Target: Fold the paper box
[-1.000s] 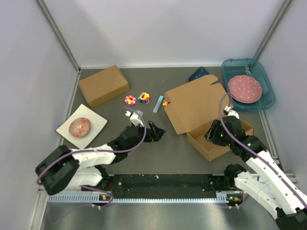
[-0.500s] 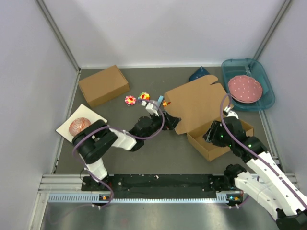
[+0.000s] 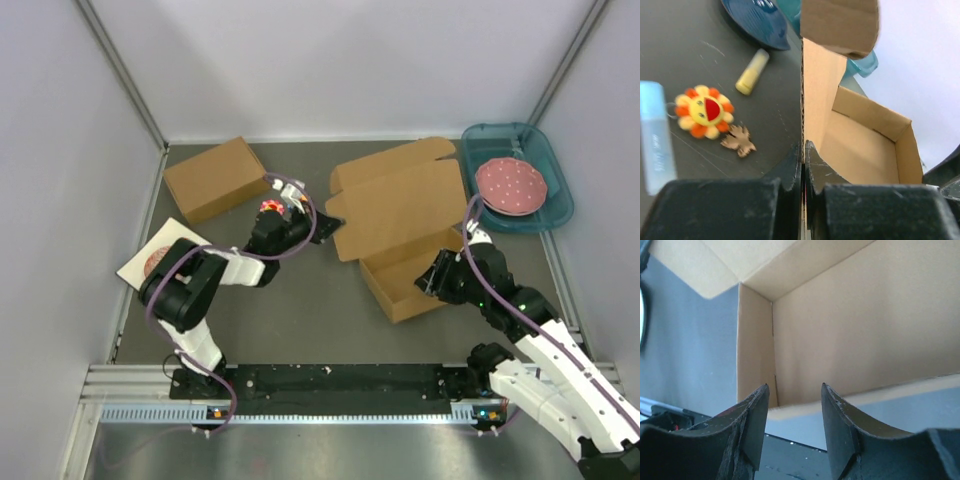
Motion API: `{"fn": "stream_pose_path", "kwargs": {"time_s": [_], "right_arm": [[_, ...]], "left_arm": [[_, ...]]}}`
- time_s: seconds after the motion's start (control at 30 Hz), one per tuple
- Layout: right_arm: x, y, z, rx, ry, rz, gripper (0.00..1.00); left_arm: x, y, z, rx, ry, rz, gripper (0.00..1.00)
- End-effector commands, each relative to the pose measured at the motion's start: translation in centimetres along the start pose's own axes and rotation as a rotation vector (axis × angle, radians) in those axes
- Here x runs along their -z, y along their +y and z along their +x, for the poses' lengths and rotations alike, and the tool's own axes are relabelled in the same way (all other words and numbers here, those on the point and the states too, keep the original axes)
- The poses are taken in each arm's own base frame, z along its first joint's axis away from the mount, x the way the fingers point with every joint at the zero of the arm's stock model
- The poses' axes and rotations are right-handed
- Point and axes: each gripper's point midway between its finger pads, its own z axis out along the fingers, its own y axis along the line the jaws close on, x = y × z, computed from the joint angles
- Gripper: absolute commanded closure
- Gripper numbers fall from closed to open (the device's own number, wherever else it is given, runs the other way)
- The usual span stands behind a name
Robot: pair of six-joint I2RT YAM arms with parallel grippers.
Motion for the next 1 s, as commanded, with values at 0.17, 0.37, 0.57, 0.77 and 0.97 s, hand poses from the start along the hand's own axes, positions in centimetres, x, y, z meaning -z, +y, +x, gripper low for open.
{"fn": "stream_pose_path", "kwargs": {"time_s": [0.17, 0.37, 0.57, 0.77, 0.97], "right_arm": [[-0.6, 5.1, -0.4, 0.02, -0.033, -0.192, 0.53], [0.5, 5.8, -2.1, 0.034, -0.103, -0.209, 0.52], [1.4, 5.6, -2.6, 0.044, -0.151, -0.222, 0.51], [1.3, 5.8, -2.7, 0.061, -0.149, -0.23, 0.5], [1.3, 6.3, -3.7, 0.093, -0.185, -0.233, 0.5]], "left_arm": [[0.8, -2.7, -3.6, -0.489, 0.261, 0.102, 1.0], [1.3, -1.0, -4.7, -0.643, 0.293, 0.085, 1.0], [2.4, 2.4, -5.3, -0.657, 0.3, -0.012, 0.8], [3.7, 4.0, -7.9, -0.62, 0.219, -0.16, 0.33], [5.9, 2.9, -12.4, -0.609, 0.088, -0.33, 0.01]]}}
